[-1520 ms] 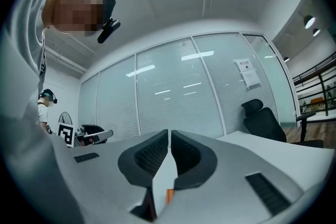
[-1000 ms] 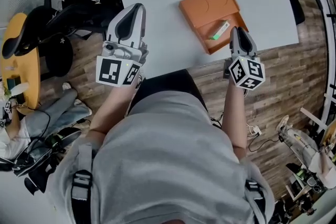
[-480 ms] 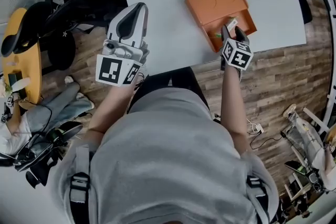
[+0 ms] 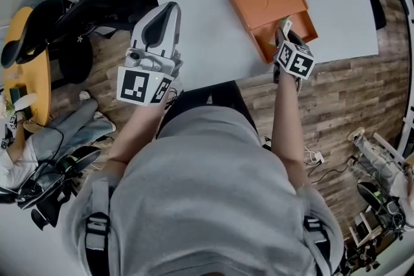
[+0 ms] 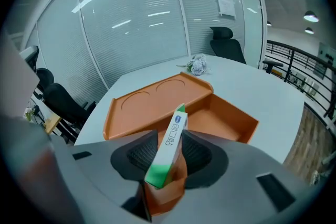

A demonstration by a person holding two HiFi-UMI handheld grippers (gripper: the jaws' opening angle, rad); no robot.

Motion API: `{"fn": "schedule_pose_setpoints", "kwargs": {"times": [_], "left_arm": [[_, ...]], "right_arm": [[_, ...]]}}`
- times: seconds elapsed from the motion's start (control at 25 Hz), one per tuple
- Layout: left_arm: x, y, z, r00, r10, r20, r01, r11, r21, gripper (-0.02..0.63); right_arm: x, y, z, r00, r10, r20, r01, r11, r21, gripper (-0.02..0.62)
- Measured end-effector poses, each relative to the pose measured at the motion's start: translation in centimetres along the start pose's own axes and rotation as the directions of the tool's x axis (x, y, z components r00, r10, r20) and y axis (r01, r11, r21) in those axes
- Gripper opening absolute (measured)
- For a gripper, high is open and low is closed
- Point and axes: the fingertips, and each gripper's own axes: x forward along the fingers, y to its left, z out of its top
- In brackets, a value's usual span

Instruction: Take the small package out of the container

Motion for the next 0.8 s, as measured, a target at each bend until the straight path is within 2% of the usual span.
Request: {"fn": "schedule_pose_setpoints", "kwargs": {"times": [0.08, 0.24, 0.36, 0.44, 0.6, 0.8], "left_arm": [[0.0, 0.1, 0.2, 1.0, 0.002, 0.005, -0.002, 1.0, 0.001, 0.02], [-0.1, 0.2, 0.6, 1.0, 0.006, 0.02, -0.006, 1.0, -0.001, 0.02], [-0.2, 0.0, 1.1, 0.999, 0.005, 0.036, -0.005, 1.0, 0.0, 0.02], [-0.2, 0.0, 1.6, 0.999, 0.004, 0.049, -0.004, 1.0, 0.001, 0.02], [-0.1, -0.3, 3.0, 0.997, 0.011, 0.077, -0.011, 1.0, 0.006, 0.02], [-0.2, -0.7, 4.8, 0.994, 0.024, 0.111, -0.025, 1.0, 0.007, 0.02]], "right_arm": [[-0.8, -0.4, 0.0, 1.0, -0.009, 0.018, 0.009, 1.0, 0.004, 0.14], [-3.2, -0.6, 0.9, 0.997, -0.004, 0.077, 0.003, 1.0, 0.012, 0.121], [-5.6, 0.2, 2.9, 0.986, 0.03, 0.165, -0.03, 1.0, 0.001, 0.12], [-7.5, 1.5, 5.2, 0.966, 0.07, 0.25, -0.059, 0.997, -0.053, 0.118], [-12.3, 4.9, 10.4, 0.891, 0.147, 0.43, -0.06, 0.976, -0.208, 0.118], [-18.4, 7.8, 15.7, 0.752, 0.219, 0.622, -0.081, 0.967, -0.242, 0.118]]}}
